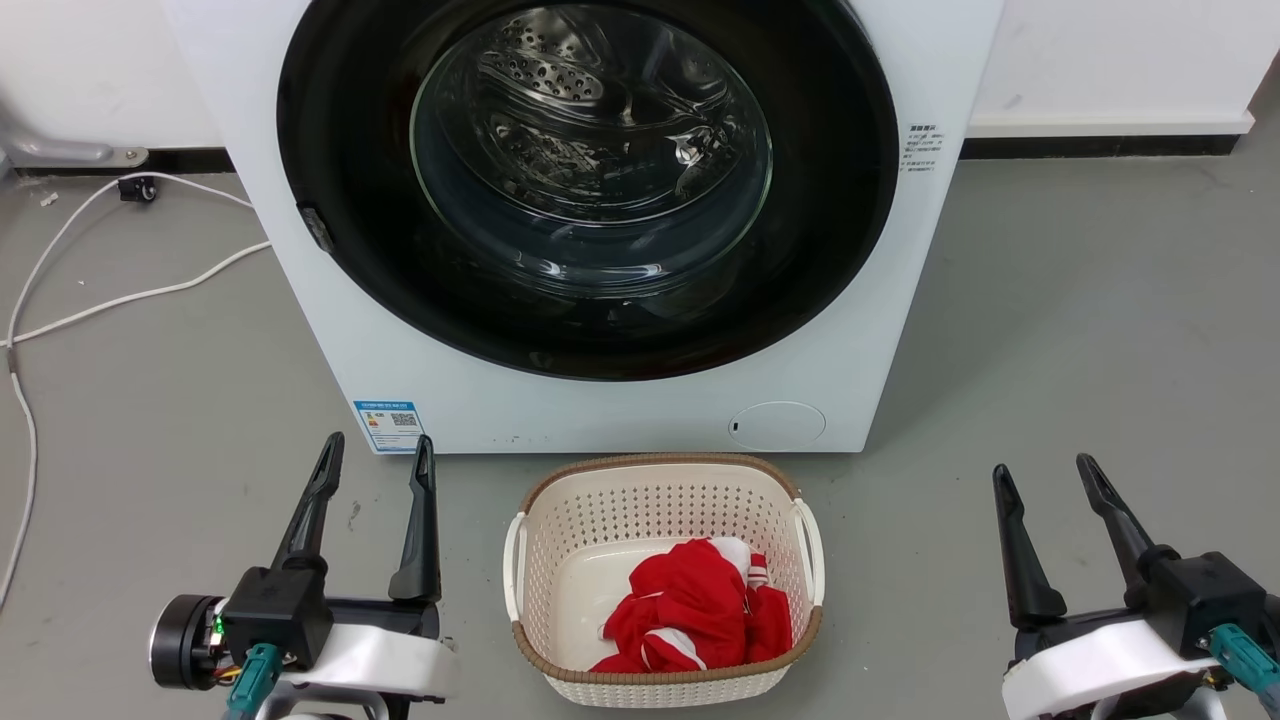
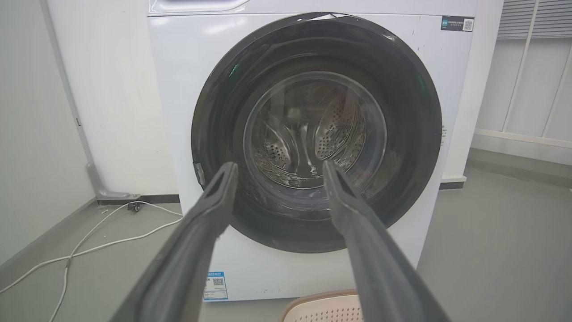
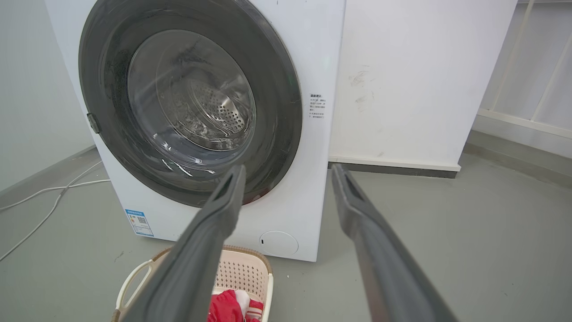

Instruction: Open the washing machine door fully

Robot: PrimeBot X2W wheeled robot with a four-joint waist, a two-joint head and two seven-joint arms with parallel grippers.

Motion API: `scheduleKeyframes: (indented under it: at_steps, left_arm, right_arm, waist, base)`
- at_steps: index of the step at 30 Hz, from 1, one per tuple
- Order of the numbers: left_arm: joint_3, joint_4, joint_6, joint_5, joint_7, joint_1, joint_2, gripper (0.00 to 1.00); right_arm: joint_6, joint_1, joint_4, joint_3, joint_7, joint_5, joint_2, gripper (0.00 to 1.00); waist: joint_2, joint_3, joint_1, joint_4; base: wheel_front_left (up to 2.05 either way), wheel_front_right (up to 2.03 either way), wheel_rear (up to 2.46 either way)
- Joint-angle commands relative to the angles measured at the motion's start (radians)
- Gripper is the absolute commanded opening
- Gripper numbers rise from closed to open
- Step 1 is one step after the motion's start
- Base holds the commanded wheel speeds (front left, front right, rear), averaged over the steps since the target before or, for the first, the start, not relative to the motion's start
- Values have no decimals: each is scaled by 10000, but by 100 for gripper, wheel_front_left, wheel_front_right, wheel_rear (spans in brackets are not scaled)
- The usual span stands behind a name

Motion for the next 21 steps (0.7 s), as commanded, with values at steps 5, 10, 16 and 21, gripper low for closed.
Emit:
scheduleKeyframes:
  at_steps: [5, 10, 16, 21]
  left_arm:
    - [73, 76, -51, 27, -38, 68, -39, 100]
    - [107, 101, -66, 77, -38, 79, -73, 100]
    - [151, 126, -79, 125, -38, 104, -104, 100]
    - [185, 128, -75, 99, -38, 103, -119, 100]
  right_arm:
    - [-7, 52, 64, -41, -57, 86, 37, 100]
    - [-7, 32, 119, -70, -62, 227, 36, 49]
    - [-5, -3, 210, -10, -165, 727, 36, 0]
    - [-5, -21, 490, 115, -411, 2984, 36, 0]
  waist:
    - [0, -2, 0, -3]
    - [0, -17, 0, -3]
    - [0, -21, 0, -18]
    - [0, -13, 0, -22]
  base:
    - [0, 0, 0]
    - [0, 0, 0]
    - [0, 0, 0]
    - [0, 0, 0]
